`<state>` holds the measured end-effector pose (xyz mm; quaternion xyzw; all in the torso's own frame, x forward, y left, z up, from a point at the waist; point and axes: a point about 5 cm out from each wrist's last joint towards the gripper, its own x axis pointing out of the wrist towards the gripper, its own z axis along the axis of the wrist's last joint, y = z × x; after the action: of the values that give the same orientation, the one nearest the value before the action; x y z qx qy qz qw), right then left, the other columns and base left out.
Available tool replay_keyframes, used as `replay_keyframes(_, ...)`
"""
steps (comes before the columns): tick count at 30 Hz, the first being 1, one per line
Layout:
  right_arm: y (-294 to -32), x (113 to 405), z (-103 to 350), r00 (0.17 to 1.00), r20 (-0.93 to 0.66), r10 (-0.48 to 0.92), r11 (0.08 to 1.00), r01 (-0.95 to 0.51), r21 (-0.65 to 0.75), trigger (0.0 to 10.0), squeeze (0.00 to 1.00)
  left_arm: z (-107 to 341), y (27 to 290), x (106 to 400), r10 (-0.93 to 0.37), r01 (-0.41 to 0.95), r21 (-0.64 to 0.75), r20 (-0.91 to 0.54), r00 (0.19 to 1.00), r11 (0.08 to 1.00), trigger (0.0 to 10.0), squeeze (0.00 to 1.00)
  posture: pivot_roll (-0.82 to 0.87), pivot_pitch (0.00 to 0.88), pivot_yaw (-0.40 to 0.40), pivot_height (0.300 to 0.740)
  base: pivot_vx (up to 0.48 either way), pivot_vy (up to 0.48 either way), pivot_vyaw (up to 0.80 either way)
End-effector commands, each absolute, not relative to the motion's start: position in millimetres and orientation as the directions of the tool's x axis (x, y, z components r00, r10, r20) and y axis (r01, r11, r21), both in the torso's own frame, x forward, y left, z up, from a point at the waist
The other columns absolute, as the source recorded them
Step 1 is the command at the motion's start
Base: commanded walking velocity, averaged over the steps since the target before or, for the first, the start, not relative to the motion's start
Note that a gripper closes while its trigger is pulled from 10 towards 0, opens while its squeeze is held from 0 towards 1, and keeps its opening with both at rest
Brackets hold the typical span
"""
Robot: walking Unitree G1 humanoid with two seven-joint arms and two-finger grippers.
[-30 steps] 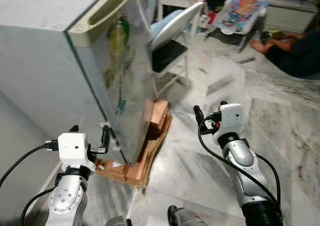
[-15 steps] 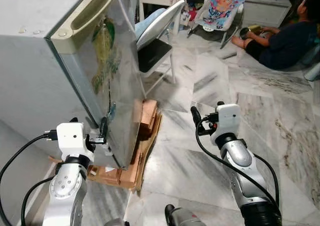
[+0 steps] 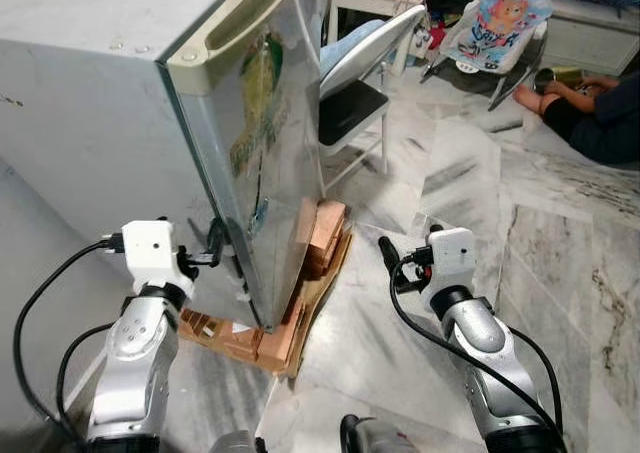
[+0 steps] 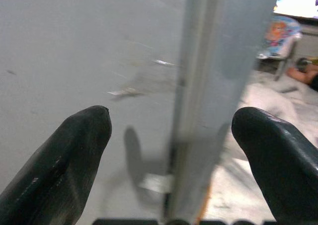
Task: Restocking fridge
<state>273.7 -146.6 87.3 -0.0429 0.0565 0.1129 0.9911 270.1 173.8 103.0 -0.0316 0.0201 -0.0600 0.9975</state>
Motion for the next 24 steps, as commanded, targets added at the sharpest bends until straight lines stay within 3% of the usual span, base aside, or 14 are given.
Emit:
replay_keyframes(1,-148.0,269.3,81.2,0.959,-0.171,0.226,0.966,-0.243,-0.084,10.0,0.0,100.1,165.7,272.9,-0.168,0.164,-0.074,-0.06,0.984,0.984,10.0,0.0,-0.06,0.148,0.009,0.74,0.0,0.0,0.0)
replay_keyframes(11,-152.7,259.4,66.9,0.937,-0.273,0.219,0.964,-0.251,-0.089,10.0,0.0,100.5,147.2,292.7,-0.253,0.251,-0.034,-0.067,0.965,0.967,10.0,0.0,-0.08,0.162,0.017,0.74,0.0,0.0,0.0)
replay_keyframes(24,-162.1,243.2,58.8,0.915,-0.341,0.215,0.963,-0.256,-0.08,10.0,0.0,111.1,154.5,322.7,-0.184,0.185,0.027,-0.035,0.982,0.982,10.0,0.0,-0.1,0.166,0.027,0.74,0.0,0.0,0.0)
